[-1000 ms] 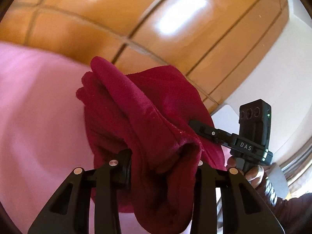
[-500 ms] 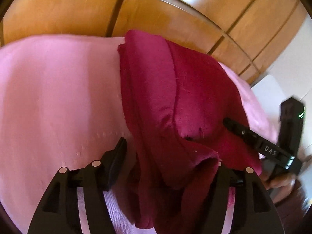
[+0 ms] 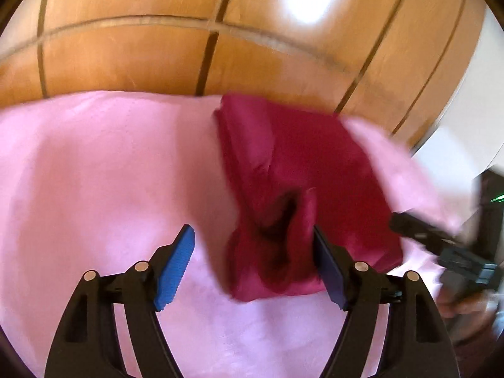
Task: Fold small clothes
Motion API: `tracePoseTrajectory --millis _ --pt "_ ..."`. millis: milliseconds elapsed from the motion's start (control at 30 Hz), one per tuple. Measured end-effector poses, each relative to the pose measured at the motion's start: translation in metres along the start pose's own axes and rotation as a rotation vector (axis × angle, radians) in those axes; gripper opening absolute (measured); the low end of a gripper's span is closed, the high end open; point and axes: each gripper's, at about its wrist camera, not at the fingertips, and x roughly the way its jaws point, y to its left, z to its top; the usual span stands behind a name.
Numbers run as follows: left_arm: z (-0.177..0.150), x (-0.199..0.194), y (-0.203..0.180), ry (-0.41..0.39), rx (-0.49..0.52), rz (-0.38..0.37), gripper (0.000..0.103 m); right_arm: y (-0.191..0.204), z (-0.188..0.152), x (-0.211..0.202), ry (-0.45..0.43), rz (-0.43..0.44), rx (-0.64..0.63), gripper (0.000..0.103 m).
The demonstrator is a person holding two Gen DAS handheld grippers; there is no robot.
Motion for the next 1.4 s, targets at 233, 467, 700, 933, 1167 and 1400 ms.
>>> tracePoseTrajectory --millis 233,467,700,933,1167,1400 --pt "-0.009 0.016 0.015 0.076 -0.083 0.031 0.079 0.007 -0.026 0.027 0.068 -0.091 0.029 0.087" --pt "-0.018 -0.048 0.013 -0.082 -0.1 0.111 0.086 0.016 -0.033 -0.012 -0.016 -0.151 0.039 0.091" --pt "-0.029 -0.102 -0.009 -0.23 -0.035 0.207 0.098 0.041 -0.052 -0.058 -0.105 -0.148 0.077 0.1" --pt "-0.046 -0.125 -0.022 -0.277 -0.013 0.273 0.099 0.089 -0.069 -0.083 -0.173 -0.212 -0.043 0.1" --pt "-0.059 -0.133 -0.029 -0.296 0.009 0.288 0.099 0.096 -0.068 -0.096 -0.247 -0.277 -0.029 0.1" --pt "-0.062 -0.136 -0.033 -0.305 0.01 0.292 0.099 0.089 -0.068 -0.1 -0.249 -0.308 0.006 0.1"
